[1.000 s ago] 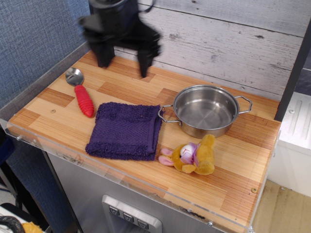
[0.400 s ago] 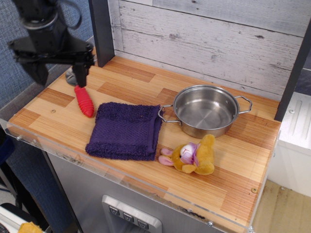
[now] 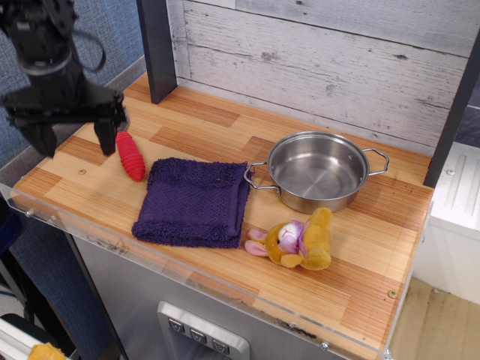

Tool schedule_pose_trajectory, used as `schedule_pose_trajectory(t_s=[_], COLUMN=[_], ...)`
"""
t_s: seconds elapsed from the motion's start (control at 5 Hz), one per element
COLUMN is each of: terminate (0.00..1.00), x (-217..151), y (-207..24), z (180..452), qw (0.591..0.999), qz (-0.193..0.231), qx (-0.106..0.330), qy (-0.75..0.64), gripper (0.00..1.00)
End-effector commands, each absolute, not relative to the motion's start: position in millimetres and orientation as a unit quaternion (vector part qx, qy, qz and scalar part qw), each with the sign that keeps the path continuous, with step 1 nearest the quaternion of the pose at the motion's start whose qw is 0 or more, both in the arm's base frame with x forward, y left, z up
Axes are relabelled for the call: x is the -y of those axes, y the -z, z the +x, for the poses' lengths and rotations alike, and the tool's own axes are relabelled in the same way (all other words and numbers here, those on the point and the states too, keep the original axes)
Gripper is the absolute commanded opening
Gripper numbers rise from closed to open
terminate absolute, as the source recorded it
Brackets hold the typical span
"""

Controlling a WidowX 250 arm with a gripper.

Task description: Put the red spoon above the purple cloth

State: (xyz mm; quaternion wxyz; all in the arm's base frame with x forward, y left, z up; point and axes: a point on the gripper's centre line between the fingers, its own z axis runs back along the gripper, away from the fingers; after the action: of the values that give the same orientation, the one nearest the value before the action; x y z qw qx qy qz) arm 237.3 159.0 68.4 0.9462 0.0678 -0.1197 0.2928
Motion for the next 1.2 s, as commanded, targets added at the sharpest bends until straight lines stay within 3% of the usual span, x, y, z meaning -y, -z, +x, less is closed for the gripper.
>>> schedule_pose_trajectory(t_s=[0.0,0.6,1.0], terminate=[0.00,0.00,0.00], x=[-174,-175,-155], y=[-62,-48,-36], z=[252,290,311], qw=[0.933,0.902,0.893], qz=[0.085,0.061,0.043], qx=[0.121,0.133,0.140], qy=[-0.327,-0.406,-0.426], gripper=[1.00,1.00,1.00])
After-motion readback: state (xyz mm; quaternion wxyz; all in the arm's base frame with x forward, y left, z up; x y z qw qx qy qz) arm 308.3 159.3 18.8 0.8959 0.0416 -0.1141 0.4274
